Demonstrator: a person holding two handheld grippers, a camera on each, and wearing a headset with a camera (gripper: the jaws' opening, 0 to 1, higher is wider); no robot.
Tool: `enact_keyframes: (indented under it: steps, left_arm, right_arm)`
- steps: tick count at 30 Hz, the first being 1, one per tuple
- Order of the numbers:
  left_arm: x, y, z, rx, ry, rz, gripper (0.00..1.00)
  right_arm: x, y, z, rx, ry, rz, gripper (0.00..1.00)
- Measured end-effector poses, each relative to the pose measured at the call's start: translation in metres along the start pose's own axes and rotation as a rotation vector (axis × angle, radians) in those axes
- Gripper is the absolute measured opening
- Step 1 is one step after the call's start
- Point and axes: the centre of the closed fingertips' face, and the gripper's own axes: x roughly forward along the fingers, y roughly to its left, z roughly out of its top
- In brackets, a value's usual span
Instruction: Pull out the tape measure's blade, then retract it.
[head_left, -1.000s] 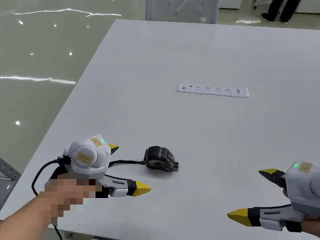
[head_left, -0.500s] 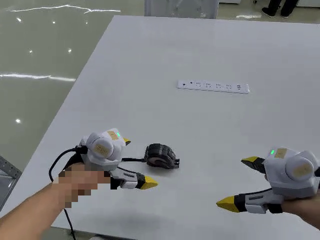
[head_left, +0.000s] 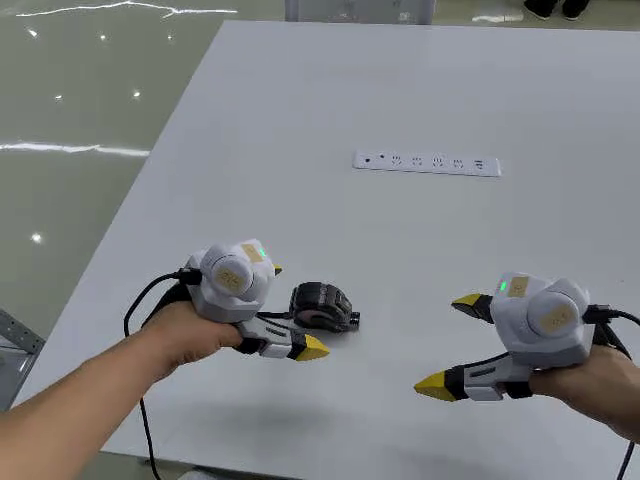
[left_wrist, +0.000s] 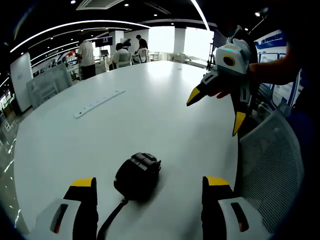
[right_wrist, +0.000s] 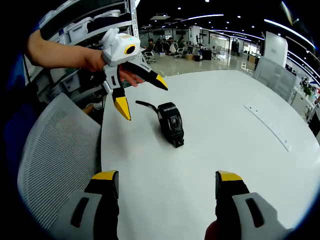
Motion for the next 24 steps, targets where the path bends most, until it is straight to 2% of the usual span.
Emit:
enact_keyframes:
  steps: [12,24]
  left_arm:
    - [0.017,0.003,0.002,0.074,0.044,-0.041,0.76]
    - [0.03,0.006,-0.003,0.13,0.089,-0.076,0.7]
  right_arm:
    - [0.033,-0.003,0.01,-0.068,0.009,0.055,0.68]
    - [0.063,-0.007,0.009,-0.126,0.032,0.102,0.62]
